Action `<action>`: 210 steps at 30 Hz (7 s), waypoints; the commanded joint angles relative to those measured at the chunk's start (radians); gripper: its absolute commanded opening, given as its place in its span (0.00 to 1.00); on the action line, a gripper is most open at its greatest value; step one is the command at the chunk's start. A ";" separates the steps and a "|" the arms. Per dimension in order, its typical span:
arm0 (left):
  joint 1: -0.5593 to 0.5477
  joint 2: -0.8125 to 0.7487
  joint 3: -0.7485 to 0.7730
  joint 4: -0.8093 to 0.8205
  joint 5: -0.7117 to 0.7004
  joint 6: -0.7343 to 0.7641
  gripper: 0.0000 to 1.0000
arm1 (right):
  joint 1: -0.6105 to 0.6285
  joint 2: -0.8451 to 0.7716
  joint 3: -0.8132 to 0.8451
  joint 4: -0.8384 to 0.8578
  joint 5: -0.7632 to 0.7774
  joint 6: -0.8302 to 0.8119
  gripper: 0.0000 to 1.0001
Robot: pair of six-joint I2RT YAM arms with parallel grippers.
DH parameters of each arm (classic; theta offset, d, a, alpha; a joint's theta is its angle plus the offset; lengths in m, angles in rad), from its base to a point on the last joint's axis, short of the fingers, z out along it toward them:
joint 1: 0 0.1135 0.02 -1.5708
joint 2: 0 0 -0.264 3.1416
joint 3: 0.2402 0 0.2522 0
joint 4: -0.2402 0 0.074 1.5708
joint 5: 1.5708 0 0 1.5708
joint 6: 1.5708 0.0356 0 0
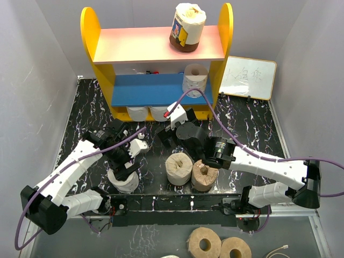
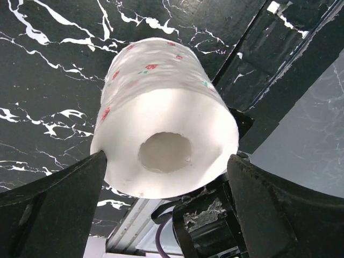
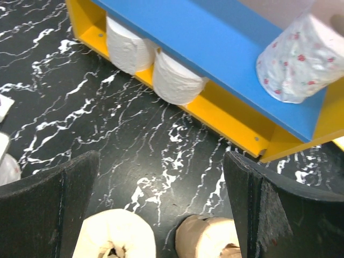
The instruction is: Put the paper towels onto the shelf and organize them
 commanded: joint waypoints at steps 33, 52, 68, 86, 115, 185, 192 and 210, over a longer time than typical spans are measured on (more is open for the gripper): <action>-0.142 0.027 0.153 0.037 -0.111 0.030 0.89 | -0.007 -0.094 0.049 0.000 0.178 -0.079 0.99; -0.125 0.008 -0.037 0.109 -0.170 0.063 0.90 | -0.008 -0.107 0.039 -0.003 0.192 -0.096 0.99; -0.094 0.123 -0.096 0.146 -0.063 0.023 0.01 | -0.007 -0.117 0.032 0.001 0.209 -0.111 0.99; -0.094 0.188 0.250 0.269 -0.185 -0.464 0.00 | -0.008 -0.170 0.070 -0.031 0.287 -0.141 0.99; 0.162 0.726 1.078 0.081 -0.291 -1.273 0.00 | -0.007 -0.264 0.068 -0.129 0.359 -0.055 0.99; 0.278 0.539 0.814 0.436 -0.173 -1.885 0.99 | -0.007 -0.295 0.021 -0.056 0.352 -0.103 0.98; 0.269 0.374 0.668 0.490 -0.178 -1.726 0.99 | -0.007 -0.303 0.042 -0.074 0.338 -0.108 0.98; 0.092 0.101 0.255 0.580 -0.163 -0.255 0.99 | -0.006 -0.148 0.227 -0.628 -0.075 0.061 0.99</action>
